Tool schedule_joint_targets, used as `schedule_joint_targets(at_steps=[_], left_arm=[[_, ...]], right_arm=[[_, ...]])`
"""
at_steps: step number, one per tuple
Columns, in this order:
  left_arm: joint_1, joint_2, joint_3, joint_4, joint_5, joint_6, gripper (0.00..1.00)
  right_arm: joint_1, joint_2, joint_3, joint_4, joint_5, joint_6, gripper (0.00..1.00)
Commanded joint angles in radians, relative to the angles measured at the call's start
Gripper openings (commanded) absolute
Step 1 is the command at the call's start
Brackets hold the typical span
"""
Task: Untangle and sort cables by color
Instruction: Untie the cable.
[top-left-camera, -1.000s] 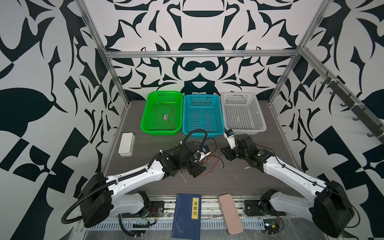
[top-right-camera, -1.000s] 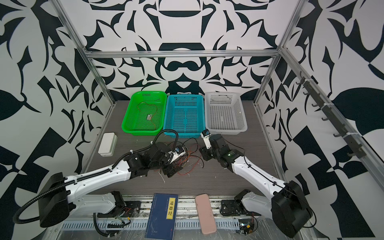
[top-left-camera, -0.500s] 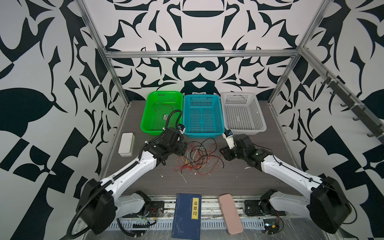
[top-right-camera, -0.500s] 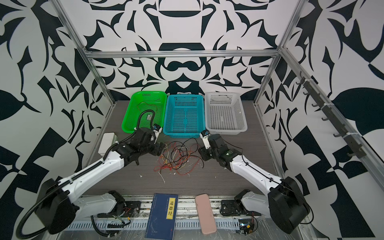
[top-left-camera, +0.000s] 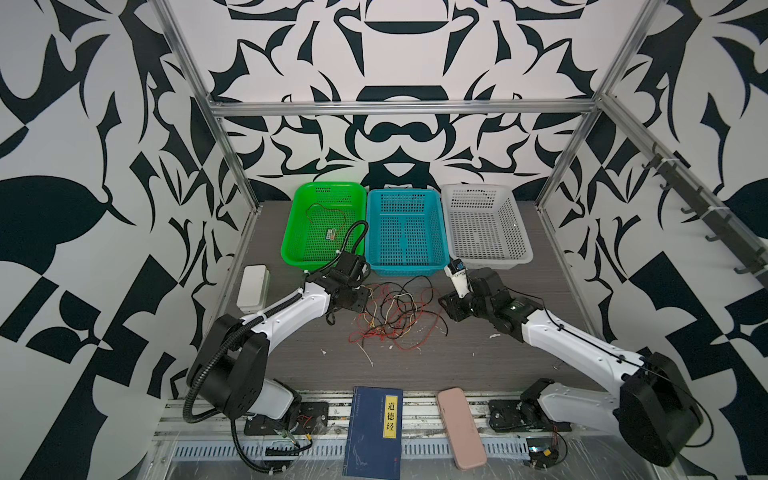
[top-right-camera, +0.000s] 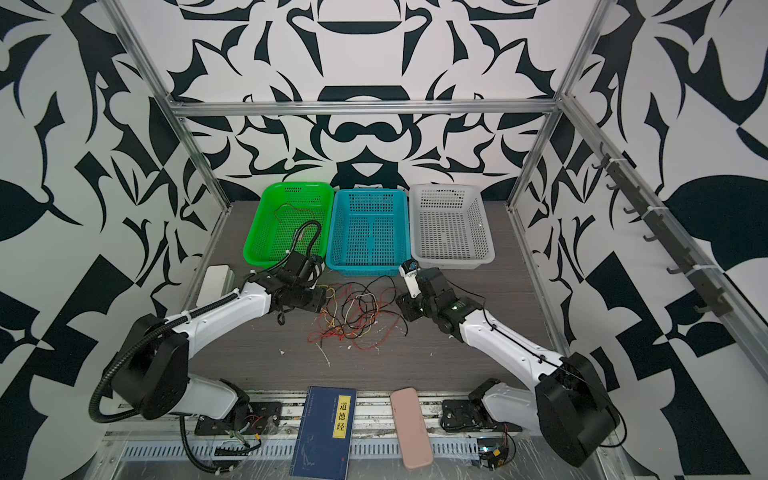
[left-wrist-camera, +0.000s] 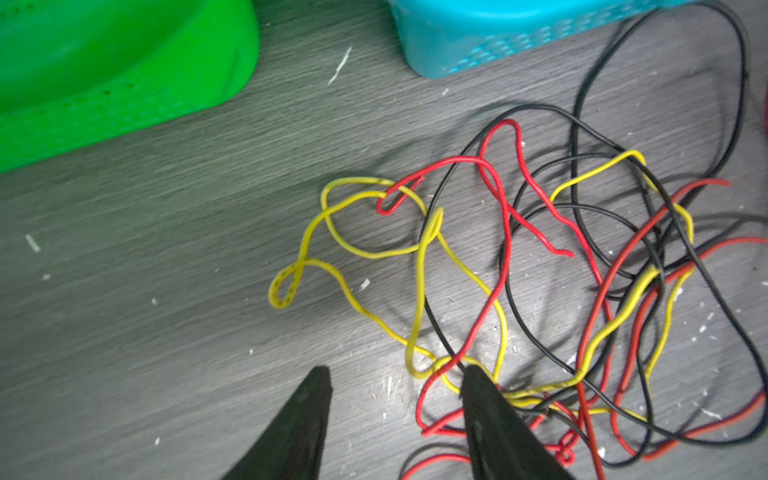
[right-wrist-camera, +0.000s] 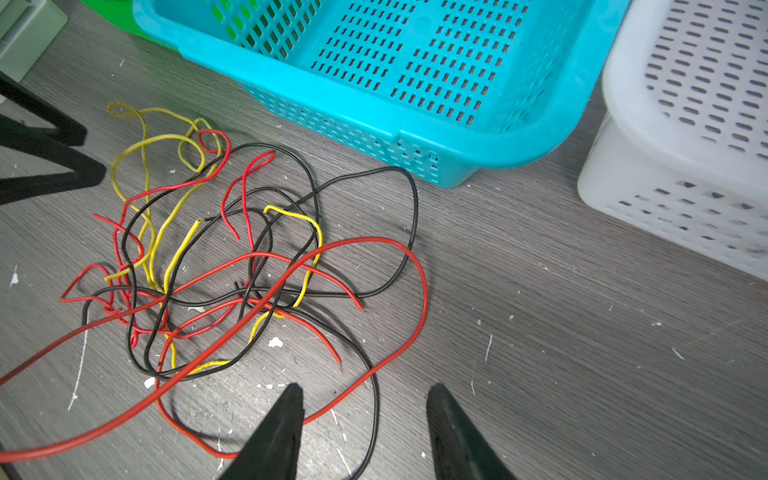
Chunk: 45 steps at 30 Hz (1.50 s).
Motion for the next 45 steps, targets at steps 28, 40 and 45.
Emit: schedule_joint_targets(at_steps=[28,40,45], left_arm=[[0.007,-0.282,0.122,-0.067,0.183,0.008,0.0],[0.007,-0.282,0.208,-0.141,0.464,0.026,0.0],[0.007,-0.226,0.246,-0.22,0.533,0.055,0.0]], right_arm=[[-0.004,-0.065,0.013,0.102,-0.174,-0.008,0.51],[0.004,-0.067,0.12,0.26,-0.389,-0.024,0.52],[0.037,0.048,0.228,0.261,-0.404,-0.066,0.52]])
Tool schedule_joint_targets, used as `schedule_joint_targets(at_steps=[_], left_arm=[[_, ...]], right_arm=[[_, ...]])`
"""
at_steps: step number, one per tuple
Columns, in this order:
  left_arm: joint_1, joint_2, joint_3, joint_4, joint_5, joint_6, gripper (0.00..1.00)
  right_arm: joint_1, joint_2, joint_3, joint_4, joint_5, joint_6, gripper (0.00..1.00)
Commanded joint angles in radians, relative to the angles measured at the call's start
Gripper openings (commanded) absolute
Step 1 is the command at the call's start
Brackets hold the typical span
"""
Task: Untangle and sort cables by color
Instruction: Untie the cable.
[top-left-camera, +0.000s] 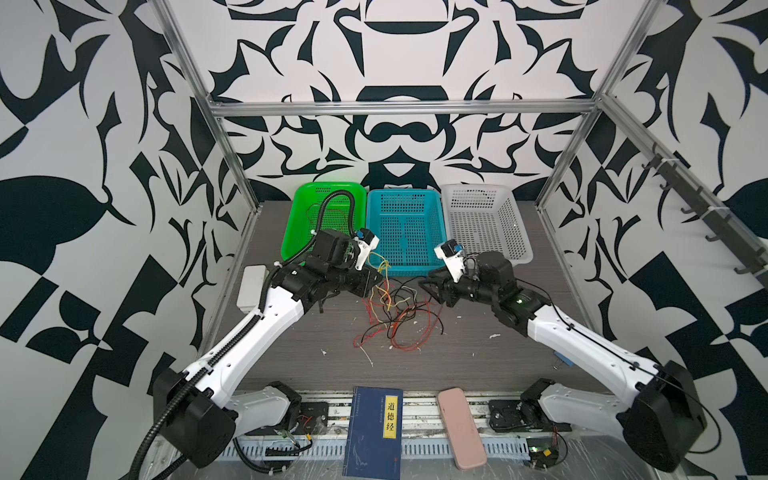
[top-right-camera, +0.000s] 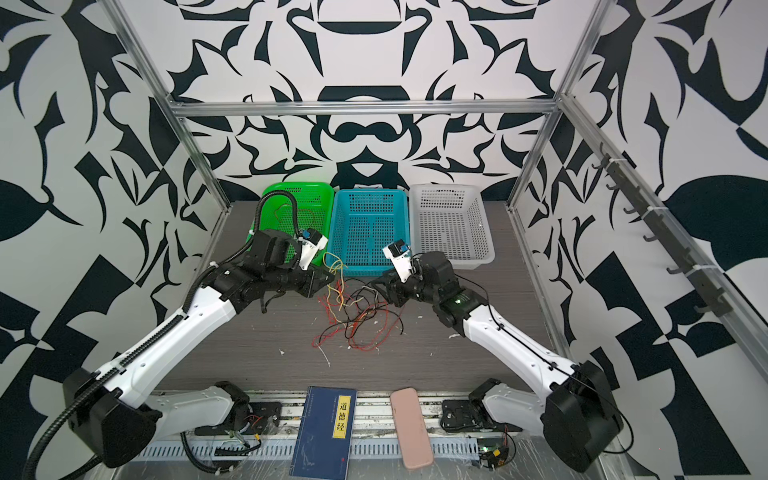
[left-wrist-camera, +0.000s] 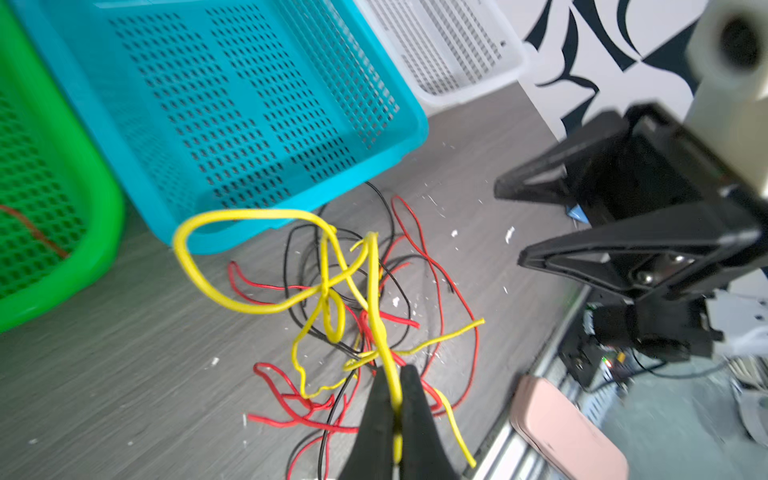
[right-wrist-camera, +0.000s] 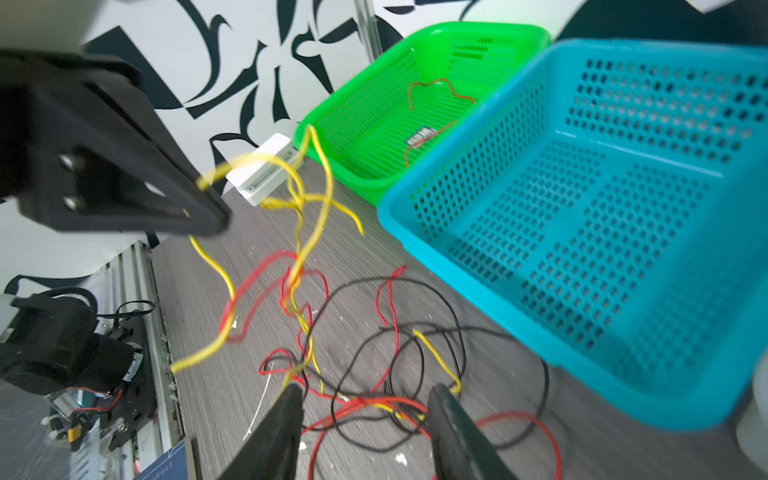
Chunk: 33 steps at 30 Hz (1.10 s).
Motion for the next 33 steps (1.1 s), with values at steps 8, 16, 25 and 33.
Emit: schedule_joint_targets(at_steps=[8,16,25,33], left_arm=[[0.003,0.016,-0.005,-0.031,0.224,0.045,0.0],[0.003,0.029,0.018,-0.042,0.231,0.053,0.0],[0.005,0.017,0.068,-0.045,0.219,0.054,0.0],[0.005,0.012,0.095,-0.035,0.233,0.044,0.0]], right_arm=[[0.069,0.181,0.213,0.065,-0.165,-0.201,0.54],[0.077,0.215,0.262,0.028,-0.199,-0.273,0.34],[0.133,0.257,0.258,-0.009,-0.156,-0.292,0.31],[0.151,0.265,0.225,0.036,-0.13,-0.274,0.34]])
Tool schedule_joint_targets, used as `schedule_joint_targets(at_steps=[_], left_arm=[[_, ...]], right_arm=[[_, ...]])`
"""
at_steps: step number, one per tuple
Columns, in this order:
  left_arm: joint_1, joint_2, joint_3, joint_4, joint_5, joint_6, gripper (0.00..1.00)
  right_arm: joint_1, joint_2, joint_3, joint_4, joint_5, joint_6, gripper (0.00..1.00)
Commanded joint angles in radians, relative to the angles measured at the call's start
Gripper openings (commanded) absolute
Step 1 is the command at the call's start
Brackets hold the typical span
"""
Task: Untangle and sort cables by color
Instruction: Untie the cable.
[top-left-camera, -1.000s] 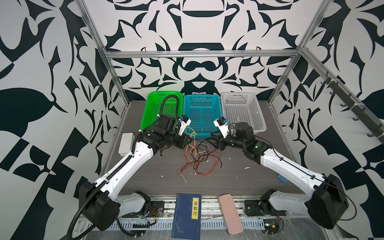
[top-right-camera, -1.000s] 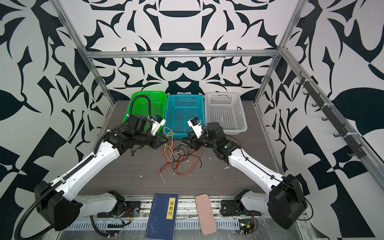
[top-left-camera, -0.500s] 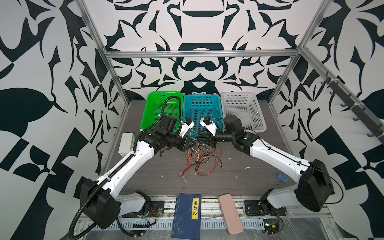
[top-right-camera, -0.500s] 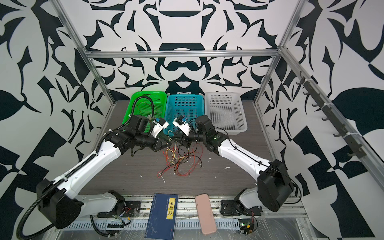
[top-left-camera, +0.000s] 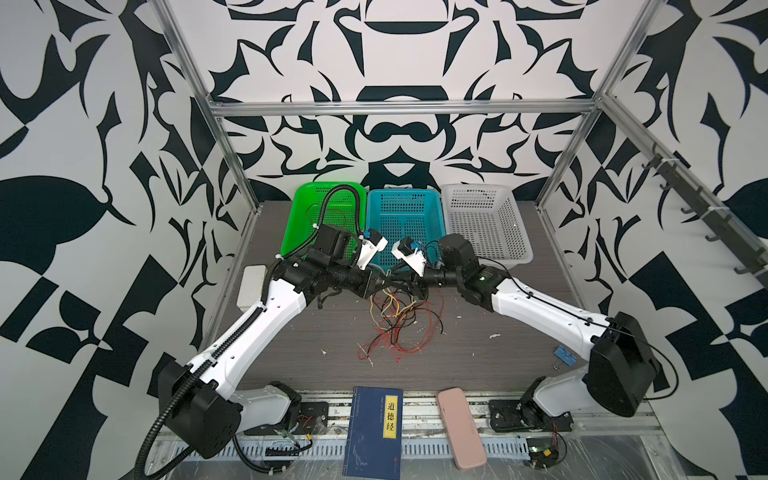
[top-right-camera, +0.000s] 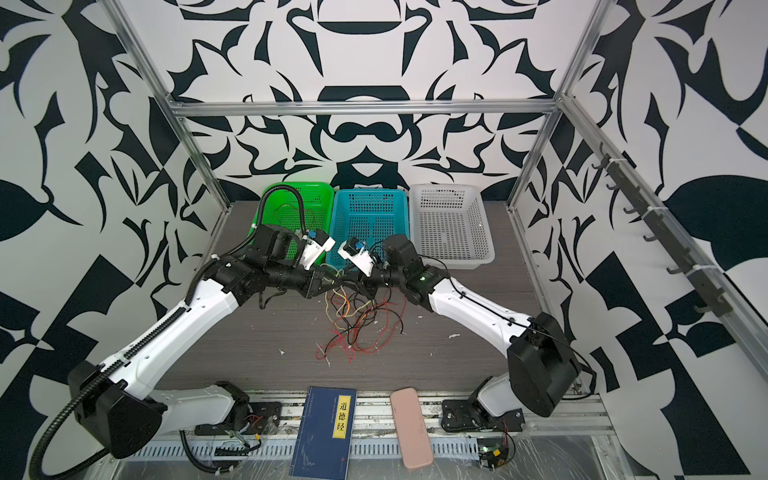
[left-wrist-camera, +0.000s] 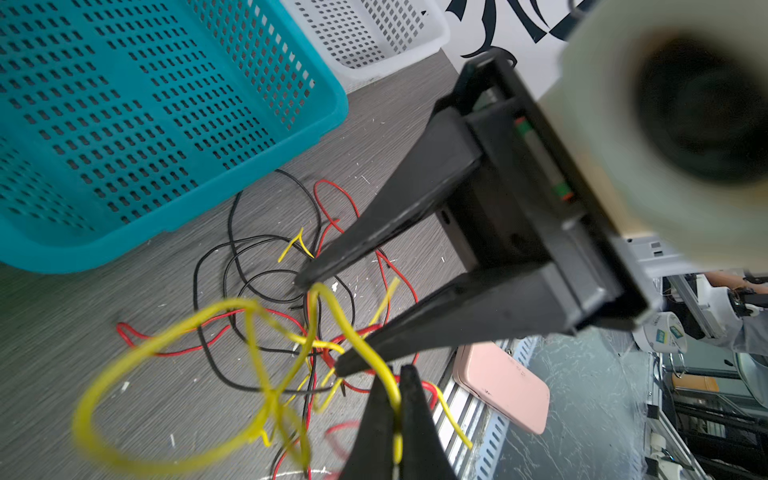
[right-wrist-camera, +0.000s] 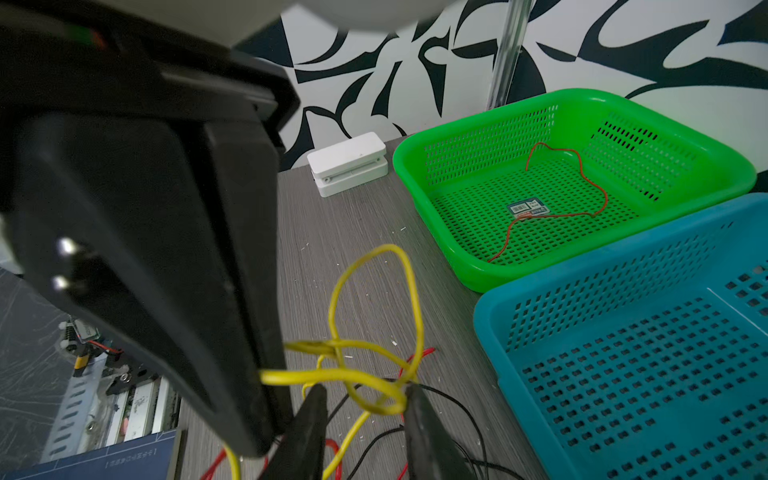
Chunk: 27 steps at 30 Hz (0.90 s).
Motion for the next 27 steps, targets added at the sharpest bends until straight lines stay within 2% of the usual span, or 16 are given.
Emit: schedule_joint_targets(at_steps=[1,3,5,9,14,27], left_arm=[[-0.001,-0.012,0.033,0.031,0.044,-0.001,0.0],[-0.001,-0.01,0.034,0.039,0.054,-0.008,0.0],[-0.001,-0.011,0.03,0.043,0.058,-0.014,0.0],[-0.001,-0.022,0.024,0.054,0.072,-0.023,0.0],[-0.001,-0.038,0.034,0.055,0.066,-0.023,0.0],[0.01,-0.047,0.189,0.039,0.053,-0.01,0.0]], right_arm=[[0.023,0.005,-0.006,0.048,-0.003,0.01,0.34],[0.026,0.017,-0.004,0.082,-0.003,0.025,0.39],[0.03,0.031,0.003,0.108,0.009,0.04,0.39],[0.032,0.045,-0.019,0.211,0.057,0.083,0.2],[0.032,0.071,-0.022,0.225,0.069,0.1,0.13],[0.032,0.08,-0.149,0.235,0.111,0.114,0.09]])
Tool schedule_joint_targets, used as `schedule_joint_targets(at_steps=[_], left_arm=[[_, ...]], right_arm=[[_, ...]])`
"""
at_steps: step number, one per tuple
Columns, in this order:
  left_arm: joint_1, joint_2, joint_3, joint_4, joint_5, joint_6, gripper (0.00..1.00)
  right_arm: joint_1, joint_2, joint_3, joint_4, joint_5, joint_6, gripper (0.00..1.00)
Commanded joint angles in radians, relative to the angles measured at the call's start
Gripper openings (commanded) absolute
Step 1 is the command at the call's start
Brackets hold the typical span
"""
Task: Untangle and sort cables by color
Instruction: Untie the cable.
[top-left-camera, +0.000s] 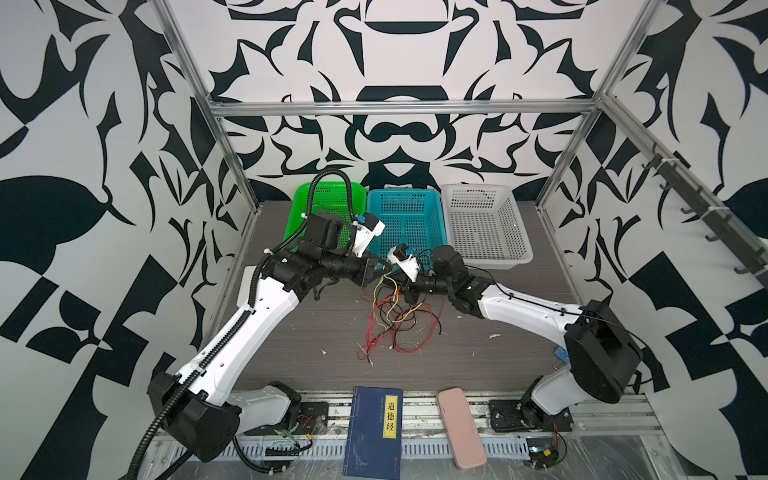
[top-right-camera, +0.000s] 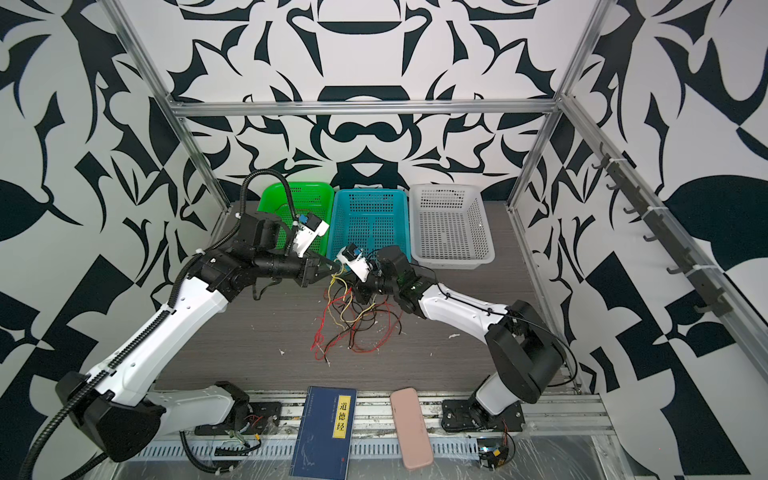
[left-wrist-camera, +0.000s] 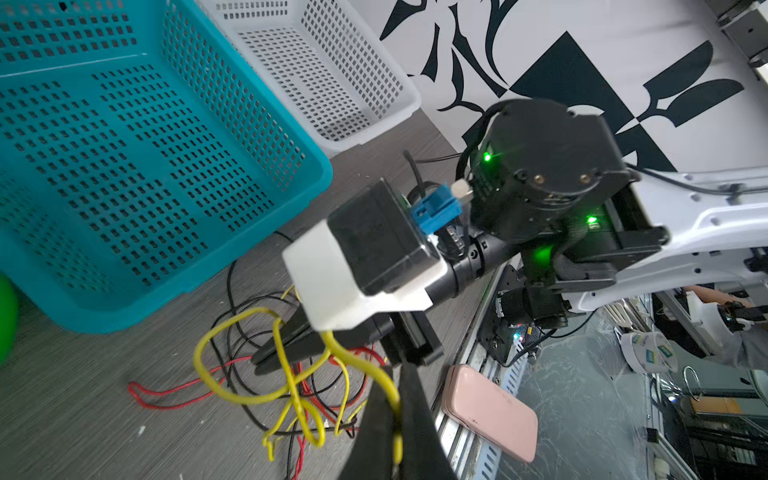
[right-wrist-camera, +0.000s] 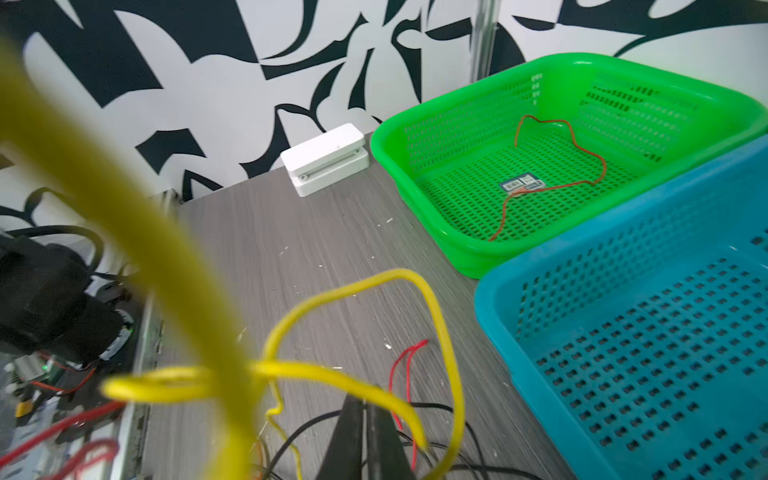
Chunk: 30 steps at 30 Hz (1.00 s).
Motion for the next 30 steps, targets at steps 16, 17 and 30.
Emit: schedule_joint_targets(at_steps=[16,17,30], left_arm=[[-0.001,-0.048,0.094,0.031,0.03,0.007,0.0],[-0.001,-0.048,0.088,0.034,0.032,0.003,0.0],[-0.001,-0.063,0.021,0.063,0.114,0.0,0.0]], right_arm=[[0.008,-0.038,-0.174,0.026,0.106,0.025,0.07],[0.008,-0.053,-0.174,0.019,0.102,0.025,0.07],[0.0,-0.412,-0.141,-0.109,0.038,-0.008,0.48]])
